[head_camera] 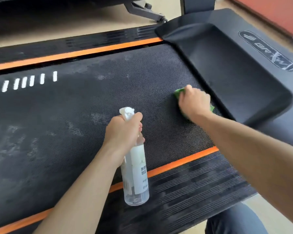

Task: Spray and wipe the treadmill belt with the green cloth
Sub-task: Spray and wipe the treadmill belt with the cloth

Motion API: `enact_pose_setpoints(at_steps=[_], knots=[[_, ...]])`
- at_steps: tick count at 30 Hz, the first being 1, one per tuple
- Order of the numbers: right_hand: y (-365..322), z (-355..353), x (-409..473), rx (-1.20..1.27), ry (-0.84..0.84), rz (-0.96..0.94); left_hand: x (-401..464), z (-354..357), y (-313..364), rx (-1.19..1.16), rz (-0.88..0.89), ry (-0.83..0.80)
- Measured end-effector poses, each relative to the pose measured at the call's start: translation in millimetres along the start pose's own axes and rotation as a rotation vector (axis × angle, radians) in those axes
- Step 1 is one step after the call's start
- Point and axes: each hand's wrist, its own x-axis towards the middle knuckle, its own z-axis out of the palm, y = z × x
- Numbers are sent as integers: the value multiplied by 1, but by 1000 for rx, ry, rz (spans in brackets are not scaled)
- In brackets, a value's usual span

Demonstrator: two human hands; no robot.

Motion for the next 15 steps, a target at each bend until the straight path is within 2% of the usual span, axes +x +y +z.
enact_pose_setpoints(at_steps=[2,5,7,11,13,15], knots=[[7,9,16,32,14,143,-1,-4,-1,18,26,-4],[-6,1,2,100,-28,179,0,-5,0,32,51,-18],[-22,-8,-31,132,-75,82,2,-3,4,36,50,-25],[-66,-24,-134,251,-86,-331,1,2,6,30,32,-32],[-63,-22,-141,253,-53,-458,-2,3,3,48,28,-39],[-48,-18,-110,133,-48,-457,-4,0,1,50,25,-37]])
